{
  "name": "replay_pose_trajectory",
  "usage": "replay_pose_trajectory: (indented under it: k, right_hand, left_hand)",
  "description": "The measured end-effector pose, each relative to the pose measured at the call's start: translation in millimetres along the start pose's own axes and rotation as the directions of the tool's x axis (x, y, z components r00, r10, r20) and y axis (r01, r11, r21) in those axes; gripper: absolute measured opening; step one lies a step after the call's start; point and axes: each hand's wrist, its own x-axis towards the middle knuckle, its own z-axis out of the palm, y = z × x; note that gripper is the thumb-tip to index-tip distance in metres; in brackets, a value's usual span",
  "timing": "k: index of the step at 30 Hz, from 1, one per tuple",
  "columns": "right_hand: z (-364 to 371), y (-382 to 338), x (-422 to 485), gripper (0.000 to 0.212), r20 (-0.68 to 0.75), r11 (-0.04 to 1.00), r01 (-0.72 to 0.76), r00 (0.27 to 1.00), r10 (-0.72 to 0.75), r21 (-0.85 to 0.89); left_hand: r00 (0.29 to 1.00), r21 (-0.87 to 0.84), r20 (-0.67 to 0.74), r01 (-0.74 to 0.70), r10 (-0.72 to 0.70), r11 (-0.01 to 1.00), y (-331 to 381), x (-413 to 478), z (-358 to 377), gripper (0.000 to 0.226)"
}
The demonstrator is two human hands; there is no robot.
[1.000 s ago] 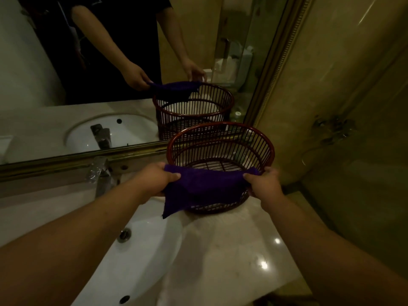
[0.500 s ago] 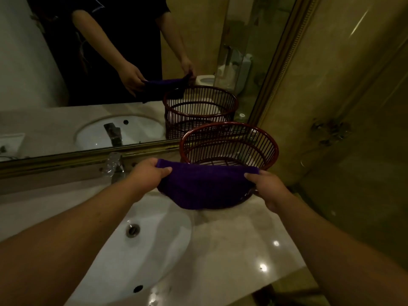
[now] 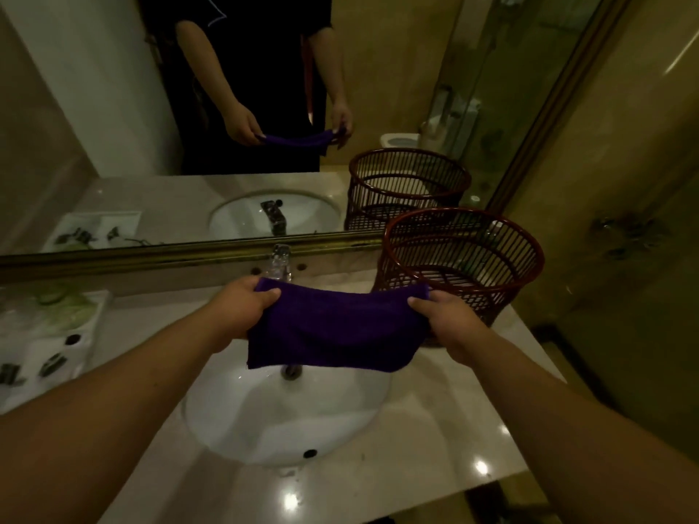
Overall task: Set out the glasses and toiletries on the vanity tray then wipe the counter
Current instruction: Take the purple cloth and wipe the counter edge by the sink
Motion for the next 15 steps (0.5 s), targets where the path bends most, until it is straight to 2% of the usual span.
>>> replay_pose_trajectory:
  k: [3, 7, 11, 15]
  right_hand:
    - [33, 4, -3, 0.026, 0.041, 0.999, -0.032, 0.999, 0.032, -0.017]
    - [82, 4, -6, 0.025, 0.114, 0.991, -0.132, 0.985, 0.130, 0.002]
    - [137, 7, -12, 0.014, 0.269, 0.992, -0.126, 0.955, 0.122, -0.002]
    - [193, 12, -26, 0.023, 0.463, 0.995, -0.096, 0.880, 0.101, -0.034]
  left_hand:
    - [0.996, 0.002, -0.073, 0.044, -0.043, 0.999, -15, -7, -18, 0.012]
    - [0.982, -0.107, -0.096, 0.153, -0.164, 0.982, -28, -16, -26, 0.010]
    - [0.964, -0.235, -0.126, 0.199, -0.233, 0.951, -35, -25, -20, 0.011]
    - [0.956, -0.337, -0.127, 0.210, -0.265, 0.918, -43, -34, -10, 0.014]
